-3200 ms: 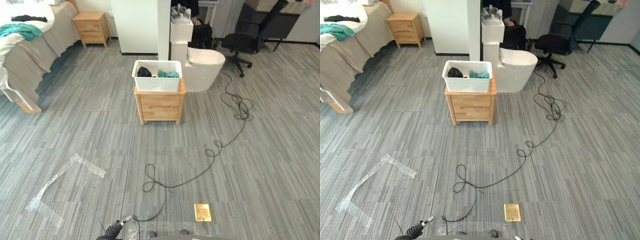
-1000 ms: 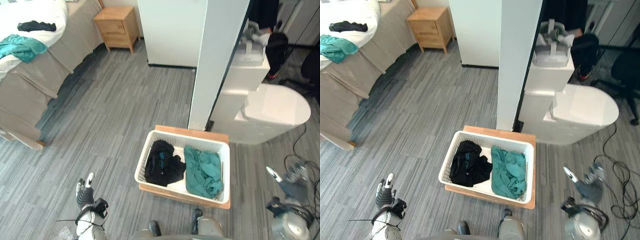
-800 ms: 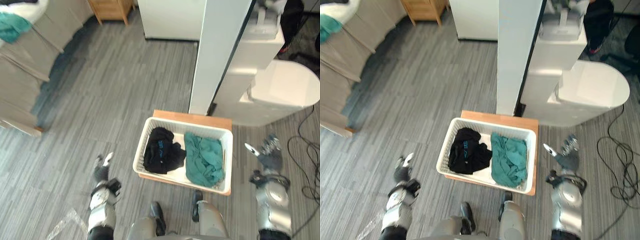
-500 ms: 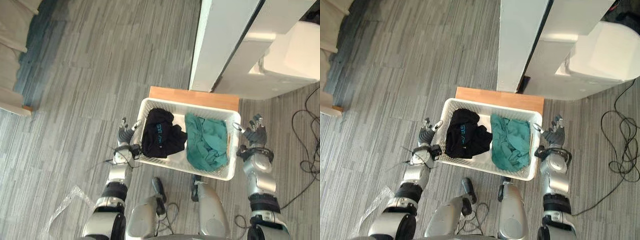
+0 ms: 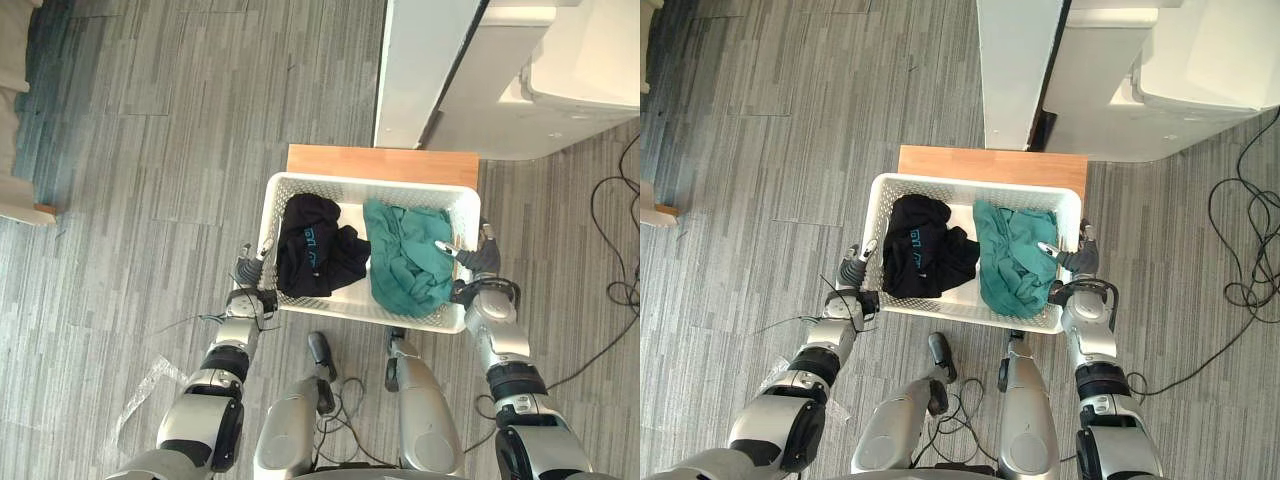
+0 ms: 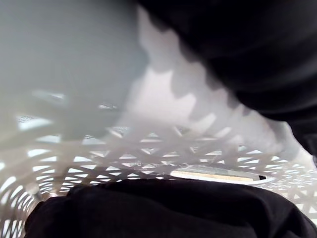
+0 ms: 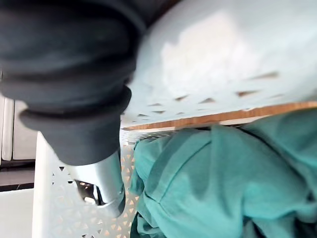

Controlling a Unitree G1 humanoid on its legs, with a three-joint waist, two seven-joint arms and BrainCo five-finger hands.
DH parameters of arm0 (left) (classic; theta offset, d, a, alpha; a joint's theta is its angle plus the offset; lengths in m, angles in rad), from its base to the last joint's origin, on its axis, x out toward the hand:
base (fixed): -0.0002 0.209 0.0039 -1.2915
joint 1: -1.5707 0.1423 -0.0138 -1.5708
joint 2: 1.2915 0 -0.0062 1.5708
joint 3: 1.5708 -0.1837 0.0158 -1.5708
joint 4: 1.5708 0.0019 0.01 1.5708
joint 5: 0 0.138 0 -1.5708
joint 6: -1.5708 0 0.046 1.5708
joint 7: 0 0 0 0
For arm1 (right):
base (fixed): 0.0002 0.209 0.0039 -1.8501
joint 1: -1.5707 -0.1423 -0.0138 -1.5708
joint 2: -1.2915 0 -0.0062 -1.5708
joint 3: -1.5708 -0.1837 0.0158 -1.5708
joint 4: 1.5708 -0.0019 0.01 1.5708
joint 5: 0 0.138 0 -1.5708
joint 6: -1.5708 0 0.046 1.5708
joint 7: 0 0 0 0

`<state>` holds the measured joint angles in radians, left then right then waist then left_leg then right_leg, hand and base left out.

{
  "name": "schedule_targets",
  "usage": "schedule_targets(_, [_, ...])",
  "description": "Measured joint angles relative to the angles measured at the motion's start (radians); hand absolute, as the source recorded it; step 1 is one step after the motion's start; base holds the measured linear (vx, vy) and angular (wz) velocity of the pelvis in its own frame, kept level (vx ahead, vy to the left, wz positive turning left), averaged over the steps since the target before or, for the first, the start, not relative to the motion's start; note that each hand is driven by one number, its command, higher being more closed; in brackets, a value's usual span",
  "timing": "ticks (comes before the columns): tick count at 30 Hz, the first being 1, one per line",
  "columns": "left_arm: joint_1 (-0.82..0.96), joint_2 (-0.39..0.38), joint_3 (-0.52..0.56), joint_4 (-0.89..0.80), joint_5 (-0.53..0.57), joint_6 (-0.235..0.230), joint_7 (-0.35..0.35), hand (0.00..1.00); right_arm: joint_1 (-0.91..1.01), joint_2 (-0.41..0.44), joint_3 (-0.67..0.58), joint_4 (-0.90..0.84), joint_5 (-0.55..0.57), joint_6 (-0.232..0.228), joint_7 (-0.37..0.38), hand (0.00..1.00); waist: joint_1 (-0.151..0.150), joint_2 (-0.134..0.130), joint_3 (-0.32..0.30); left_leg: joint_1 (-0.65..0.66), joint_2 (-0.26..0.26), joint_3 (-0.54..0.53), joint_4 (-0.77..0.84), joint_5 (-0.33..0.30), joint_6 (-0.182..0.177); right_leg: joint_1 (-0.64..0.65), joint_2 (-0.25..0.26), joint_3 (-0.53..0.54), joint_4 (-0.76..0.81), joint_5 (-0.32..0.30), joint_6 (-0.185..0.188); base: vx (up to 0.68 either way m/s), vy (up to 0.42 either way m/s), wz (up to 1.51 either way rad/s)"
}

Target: Pick up the laundry basket with both hands and put the clothes into the washing machine.

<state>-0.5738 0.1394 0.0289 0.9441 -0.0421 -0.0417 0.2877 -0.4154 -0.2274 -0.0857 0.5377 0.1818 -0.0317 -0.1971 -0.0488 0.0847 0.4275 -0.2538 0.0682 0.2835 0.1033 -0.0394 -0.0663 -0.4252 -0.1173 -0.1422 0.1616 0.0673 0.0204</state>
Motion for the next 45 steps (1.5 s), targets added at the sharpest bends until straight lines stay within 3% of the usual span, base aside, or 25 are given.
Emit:
schedule_targets(8, [-0.106,0.059,-0.031,0.053,0.036,0.023,0.019,0.0,-0.104,-0.026,0.059,0.105,0.015,-0.035,0.007,0.0,-0.022,-0.011,0.004,-0.051,0.0,-0.021,-0.004,0.019,0.009,-0.017,0.003,-0.017,-0.05,0.047,0.001,-0.07,-0.022,0.06])
schedule_targets(13, [-0.226,0.119,-0.039,0.092,0.036,0.059,0.02,0.0,-0.192,-0.03,0.099,0.162,0.053,-0.041,0.026,0.0,-0.028,-0.043,0.021,-0.067,-0.005,-0.019,-0.03,0.06,0.012,-0.035,0.005,-0.015,-0.081,0.086,-0.01,-0.06,-0.025,0.01])
schedule_targets(14, [-0.241,0.124,-0.039,0.092,0.038,0.069,0.02,1.0,-0.198,-0.037,0.114,0.161,0.055,-0.041,0.026,0.0,-0.028,-0.045,0.022,-0.073,-0.004,-0.018,-0.033,0.065,0.011,-0.038,0.006,-0.015,-0.089,0.093,-0.009,-0.04,-0.028,-0.01])
schedule_targets(15, [-0.245,0.124,-0.039,0.092,0.042,0.073,0.02,1.0,-0.2,-0.042,0.122,0.161,0.061,-0.041,0.026,0.0,-0.029,-0.045,0.022,-0.076,-0.003,-0.017,-0.033,0.066,0.01,-0.037,0.007,-0.014,-0.094,0.097,-0.008,-0.03,-0.028,-0.01])
schedule_targets(16, [-0.249,0.125,-0.039,0.092,0.051,0.077,0.02,1.0,-0.202,-0.047,0.128,0.162,0.073,-0.041,0.027,1.0,-0.029,-0.045,0.022,-0.077,-0.003,-0.015,-0.032,0.066,0.01,-0.038,0.008,-0.012,-0.097,0.1,-0.008,-0.01,-0.021,-0.05])
schedule_targets(26, [-0.305,0.155,-0.082,0.11,0.201,0.129,-0.004,1.0,-0.313,-0.107,0.234,0.28,0.139,-0.04,0.048,1.0,-0.032,-0.052,0.021,-0.096,-0.001,0.011,-0.016,0.068,0.008,-0.051,0.011,0.01,-0.122,0.129,0.0,0.0,-0.012,-0.06])
schedule_targets(34, [-0.304,0.183,-0.22,0.105,0.371,0.148,-0.006,1.0,-0.34,-0.136,0.262,0.347,0.161,-0.036,0.048,1.0,-0.033,-0.067,0.019,-0.098,-0.001,0.001,0.009,0.06,0.018,-0.033,0.01,0.005,-0.131,0.132,-0.001,0.04,-0.002,0.03])
schedule_targets(38, [-0.257,0.203,-0.282,0.028,0.476,0.145,-0.057,1.0,-0.327,-0.163,0.24,0.327,0.161,-0.009,0.067,1.0,-0.026,-0.068,0.019,-0.098,-0.003,-0.008,0.023,0.051,0.032,-0.021,0.006,-0.001,-0.132,0.13,0.002,0.05,0.013,0.07])
schedule_targets(42, [-0.203,0.205,-0.277,-0.065,0.465,0.136,-0.115,1.0,-0.238,-0.151,0.148,0.226,0.159,0.035,0.071,1.0,-0.023,-0.071,0.018,-0.085,-0.005,-0.01,0.022,0.046,0.039,0.004,0.003,-0.01,-0.146,0.128,0.006,0.07,0.018,0.05])
schedule_targets(44, [-0.149,0.182,-0.233,-0.112,0.404,0.129,-0.115,1.0,-0.179,-0.134,0.107,0.181,0.16,0.046,0.071,1.0,-0.025,-0.074,0.017,-0.061,-0.005,-0.008,0.022,0.041,0.046,0.028,0.004,-0.008,-0.15,0.129,0.006,0.1,0.025,-0.08])
schedule_targets(45, [-0.103,0.159,-0.19,-0.138,0.311,0.106,-0.123,1.0,-0.143,-0.121,0.088,0.155,0.16,0.058,0.073,1.0,-0.026,-0.077,0.015,-0.045,-0.005,-0.002,0.022,0.032,0.049,0.041,0.006,0.0,-0.152,0.127,0.008,0.12,0.032,-0.25])
